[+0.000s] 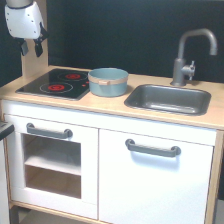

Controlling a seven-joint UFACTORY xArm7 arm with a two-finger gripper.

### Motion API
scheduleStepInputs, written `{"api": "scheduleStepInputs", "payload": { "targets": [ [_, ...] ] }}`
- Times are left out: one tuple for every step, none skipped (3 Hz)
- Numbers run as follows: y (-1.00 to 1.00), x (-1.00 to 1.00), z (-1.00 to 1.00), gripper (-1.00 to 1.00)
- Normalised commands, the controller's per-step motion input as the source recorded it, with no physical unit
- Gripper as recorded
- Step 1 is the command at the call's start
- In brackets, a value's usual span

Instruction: Place the pot in the sink

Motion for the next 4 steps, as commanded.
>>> {"api": "scheduleStepInputs", "payload": {
  "targets": [
    [-0.11, 0.3, 0.2, 0.99],
    [-0.13, 0.43, 0.2, 0.99],
    [-0.1, 0.61, 0.16, 0.99],
    [-0.08, 0.75, 0.14, 1.0]
  ]
}}
